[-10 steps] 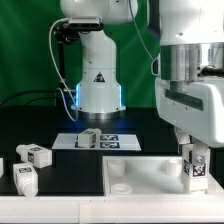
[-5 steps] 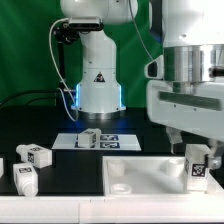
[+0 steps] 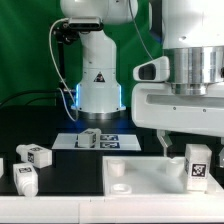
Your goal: Assemble one leg
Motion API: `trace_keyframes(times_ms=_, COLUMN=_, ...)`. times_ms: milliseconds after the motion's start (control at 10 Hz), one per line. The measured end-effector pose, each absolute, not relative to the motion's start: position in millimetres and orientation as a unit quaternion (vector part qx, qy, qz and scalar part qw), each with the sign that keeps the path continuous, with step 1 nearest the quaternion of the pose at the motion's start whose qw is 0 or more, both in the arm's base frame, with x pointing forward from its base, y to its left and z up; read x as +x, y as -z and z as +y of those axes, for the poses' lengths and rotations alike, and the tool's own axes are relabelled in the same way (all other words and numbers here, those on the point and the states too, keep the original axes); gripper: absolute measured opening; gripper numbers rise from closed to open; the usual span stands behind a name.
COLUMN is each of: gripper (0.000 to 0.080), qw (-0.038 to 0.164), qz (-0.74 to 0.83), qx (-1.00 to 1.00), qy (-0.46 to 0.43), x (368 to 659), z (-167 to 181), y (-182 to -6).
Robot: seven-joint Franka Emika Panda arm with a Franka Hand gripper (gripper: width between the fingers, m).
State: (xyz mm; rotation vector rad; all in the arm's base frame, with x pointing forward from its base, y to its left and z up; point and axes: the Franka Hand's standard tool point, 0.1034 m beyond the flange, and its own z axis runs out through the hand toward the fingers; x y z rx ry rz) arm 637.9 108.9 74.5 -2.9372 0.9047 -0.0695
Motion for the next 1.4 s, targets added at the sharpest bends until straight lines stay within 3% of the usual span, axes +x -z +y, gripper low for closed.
trace_keyframes(times_ms=100, gripper=0.0648, qw=0.018, qz=0.178, qx=-0.983, qy=0.033, x=641.7, z=115.0, y=-77.1)
trace_keyframes(times_ms=300, gripper=0.0648, qw=0.019, qz=0.178, qx=-0.983, qy=0.034, x=642.0, z=115.9, y=-76.9)
trace_keyframes(times_ms=500, gripper=0.0377, qw=0.018, qz=0.198, qx=-0.979, qy=0.034, x=642.0, z=115.5, y=-76.9)
trace_keyframes(times_ms=600, gripper=0.0288, qw=0.019, qz=0.251, qx=-0.967, qy=0.031, x=641.2, z=114.1, y=-76.3)
trace_keyframes(times_ms=1000, gripper=0.0288, qw=0.023, qz=0.496, qx=-0.867, qy=0.025, x=640.3, z=113.2, y=-75.0)
trace_keyframes(times_ms=1300, gripper=0.0288, qw=0.068, qz=0.699, qx=-0.712, qy=0.002, x=640.2, z=108.6, y=-74.1)
trace_keyframes(times_ms=1400, gripper=0.0288, qw=0.071, qz=0.712, qx=-0.699, qy=0.001, x=639.6, z=109.3, y=-73.9)
